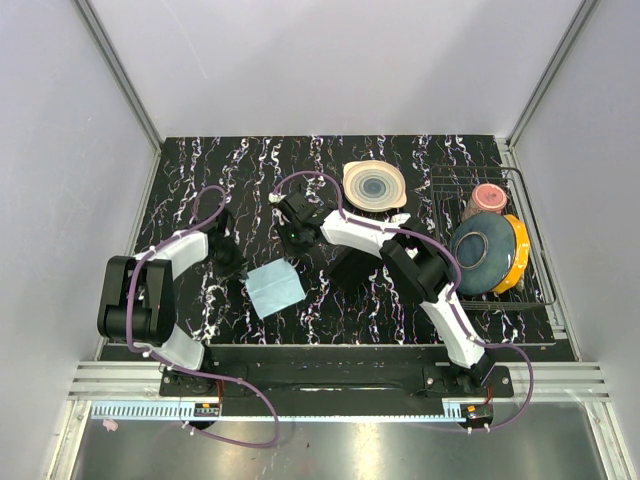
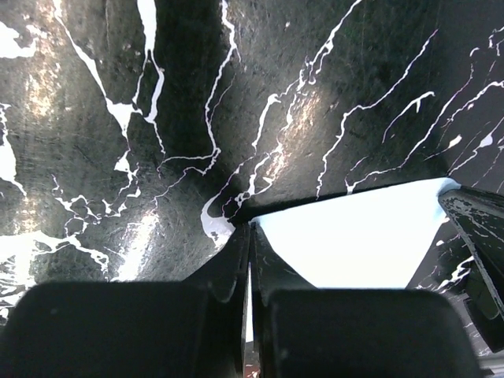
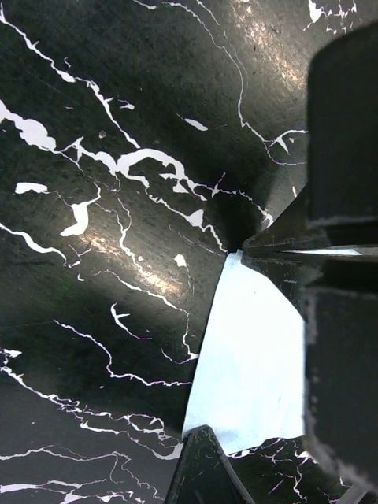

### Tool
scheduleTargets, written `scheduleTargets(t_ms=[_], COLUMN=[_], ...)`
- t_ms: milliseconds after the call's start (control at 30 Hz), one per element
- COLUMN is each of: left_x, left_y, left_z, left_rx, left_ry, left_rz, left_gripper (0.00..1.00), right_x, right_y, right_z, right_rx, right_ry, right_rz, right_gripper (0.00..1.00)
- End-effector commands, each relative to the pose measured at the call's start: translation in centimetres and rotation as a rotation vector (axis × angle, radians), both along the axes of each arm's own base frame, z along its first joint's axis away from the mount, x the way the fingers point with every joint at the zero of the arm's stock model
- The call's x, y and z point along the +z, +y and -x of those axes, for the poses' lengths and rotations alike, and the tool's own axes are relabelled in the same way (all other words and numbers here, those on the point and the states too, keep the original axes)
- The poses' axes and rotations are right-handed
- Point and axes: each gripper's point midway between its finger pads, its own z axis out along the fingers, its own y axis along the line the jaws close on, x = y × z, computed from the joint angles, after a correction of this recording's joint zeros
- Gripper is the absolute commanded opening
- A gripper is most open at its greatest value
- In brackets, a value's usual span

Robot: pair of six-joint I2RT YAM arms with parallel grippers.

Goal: Organize the sunglasses
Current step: Pick up the corner of the glasses cleaning cloth from the center of the board, then fold the glasses cleaning cloth at the center of the board.

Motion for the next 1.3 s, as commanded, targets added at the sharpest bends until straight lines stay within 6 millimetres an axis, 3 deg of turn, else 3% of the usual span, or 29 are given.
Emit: scheduleTargets(t_ms=[0, 167, 367, 733, 1067, 1267], left_x=[0.5, 3.3, 4.9, 2.6, 3.4, 3.9], left_y=[0.5, 0.7, 0.1, 0.5, 1.0, 1.0], left_z=[-1.0, -4.2, -6.0, -3.3, -3.2, -3.6], left_rx=[-0.026, -0.072, -0.129, -0.154, -0.234, -0.268], left_ry=[-0.016, -0.103, -0.155, -0.051, -0.057, -0.073], left_rz=[-0.047, -0.071, -0.053, -0.064, -0.098, -0.105], left_gripper=[0.00, 0.00, 0.00, 0.00, 0.00, 0.00], right_x=[0.8, 2.3, 3.2, 4.1, 6.6, 6.2], right_y=[-0.6, -1.0, -1.1, -0.9, -1.1, -1.4], right_z=[-1.0, -2.2, -2.8, -2.0, 0.7, 2.0], right_rx=[-0.024, -0.047, -0.055, -0.035, 0.004, 0.022], right_ry=[-0.016, -0.051, -0.067, -0.048, 0.020, 0.065], right_rz=[0.007, -0.009, -0.028, -0.061, -0.130, -0.140], right_gripper=[0.00, 0.00, 0.00, 0.00, 0.00, 0.00])
